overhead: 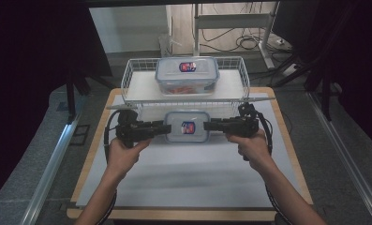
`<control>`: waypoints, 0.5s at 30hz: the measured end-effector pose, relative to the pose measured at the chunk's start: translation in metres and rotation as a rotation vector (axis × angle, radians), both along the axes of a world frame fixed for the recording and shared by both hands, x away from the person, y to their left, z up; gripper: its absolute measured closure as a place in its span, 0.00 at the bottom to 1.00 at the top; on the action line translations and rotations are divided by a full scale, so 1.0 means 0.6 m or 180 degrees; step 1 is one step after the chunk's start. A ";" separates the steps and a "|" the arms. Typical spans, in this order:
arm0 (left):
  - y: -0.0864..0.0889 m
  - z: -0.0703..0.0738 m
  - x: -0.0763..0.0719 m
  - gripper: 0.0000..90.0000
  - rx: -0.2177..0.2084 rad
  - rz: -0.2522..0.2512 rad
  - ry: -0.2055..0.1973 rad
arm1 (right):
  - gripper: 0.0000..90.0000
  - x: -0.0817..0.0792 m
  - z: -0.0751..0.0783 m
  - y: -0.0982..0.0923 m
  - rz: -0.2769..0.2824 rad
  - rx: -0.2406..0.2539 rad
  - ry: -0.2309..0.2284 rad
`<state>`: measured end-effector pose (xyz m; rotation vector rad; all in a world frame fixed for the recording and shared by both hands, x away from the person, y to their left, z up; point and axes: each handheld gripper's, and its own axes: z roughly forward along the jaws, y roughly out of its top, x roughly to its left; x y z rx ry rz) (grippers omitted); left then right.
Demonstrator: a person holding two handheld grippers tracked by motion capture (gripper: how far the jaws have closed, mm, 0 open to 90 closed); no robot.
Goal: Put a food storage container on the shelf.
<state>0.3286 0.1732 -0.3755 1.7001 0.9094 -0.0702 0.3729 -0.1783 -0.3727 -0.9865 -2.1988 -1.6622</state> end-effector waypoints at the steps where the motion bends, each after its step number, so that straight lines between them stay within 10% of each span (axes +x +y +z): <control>1: 0.001 0.007 0.003 0.63 -0.0017 0.0006 -0.0009 | 0.65 0.003 0.007 0.001 -0.0004 0.0006 -0.0026; 15: 0.009 0.105 0.067 0.63 -0.0057 0.0096 -0.0096 | 0.65 0.067 0.105 0.011 -0.0077 0.0097 -0.0167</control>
